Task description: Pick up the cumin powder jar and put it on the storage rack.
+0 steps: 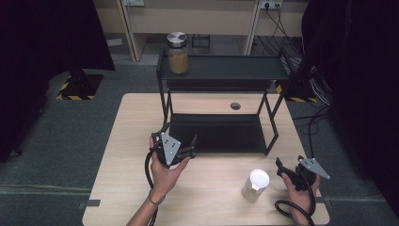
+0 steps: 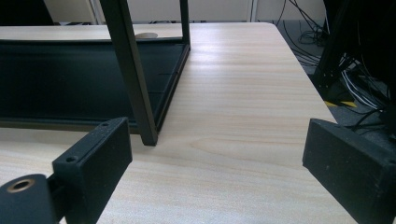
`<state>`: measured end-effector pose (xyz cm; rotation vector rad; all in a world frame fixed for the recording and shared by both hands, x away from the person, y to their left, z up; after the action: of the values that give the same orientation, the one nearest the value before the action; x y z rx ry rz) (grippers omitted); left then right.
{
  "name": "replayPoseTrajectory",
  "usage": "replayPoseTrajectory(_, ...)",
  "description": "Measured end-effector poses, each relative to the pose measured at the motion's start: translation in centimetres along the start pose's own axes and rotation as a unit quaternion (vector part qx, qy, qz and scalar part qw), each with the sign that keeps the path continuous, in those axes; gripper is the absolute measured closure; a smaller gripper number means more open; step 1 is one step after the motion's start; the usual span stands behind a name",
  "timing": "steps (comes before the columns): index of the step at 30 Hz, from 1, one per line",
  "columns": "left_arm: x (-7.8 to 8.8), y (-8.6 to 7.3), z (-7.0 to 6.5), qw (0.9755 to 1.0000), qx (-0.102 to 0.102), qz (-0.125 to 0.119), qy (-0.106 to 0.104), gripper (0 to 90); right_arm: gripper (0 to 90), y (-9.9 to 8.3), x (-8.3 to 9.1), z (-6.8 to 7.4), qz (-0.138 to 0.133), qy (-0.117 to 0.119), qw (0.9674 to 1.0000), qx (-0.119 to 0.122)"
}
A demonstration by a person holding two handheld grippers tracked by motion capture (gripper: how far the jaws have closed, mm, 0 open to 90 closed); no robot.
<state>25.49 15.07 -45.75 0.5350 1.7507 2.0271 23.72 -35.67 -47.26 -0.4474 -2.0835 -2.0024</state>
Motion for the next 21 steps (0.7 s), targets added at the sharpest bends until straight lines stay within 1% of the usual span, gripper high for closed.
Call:
replayPoseTrajectory(9, 0.8, -2.1, -0.4, 0.9994, 0.027, 0.019, -0.008, 0.2, 8.3, 0.0, 0.0, 0.0, 0.001, 0.001, 1.0000, 0.002)
replayPoseTrajectory(11, 0.9, -2.5, -0.5, 0.9990, 0.034, 0.027, -0.011, 0.2, 8.3, 0.1, 0.0, 0.0, 0.001, 0.001, 1.0000, 0.002)
replayPoseTrajectory(13, 1.0, -2.9, -0.6, 0.9986, 0.035, 0.036, -0.013, 0.2, 8.3, 0.1, 0.0, 0.0, 0.001, 0.001, 1.0000, 0.002)
replayPoseTrajectory(21, 1.5, -4.5, -0.6, 0.9954, 0.078, 0.053, -0.017, 0.2, 8.3, 0.1, 0.0, 0.0, 0.001, 0.001, 1.0000, 0.005)
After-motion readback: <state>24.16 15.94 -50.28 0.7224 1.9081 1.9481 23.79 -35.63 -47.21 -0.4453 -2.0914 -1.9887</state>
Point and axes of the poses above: each handheld gripper's, and its own axes: x roughly backward along the jaws, y roughly out of its top, z roughly to its left, the point moved 1 cm from there along -x, roughly forward along the jaws, and after that the axes turned 12 degrees about -y, right-handed, at the moved point
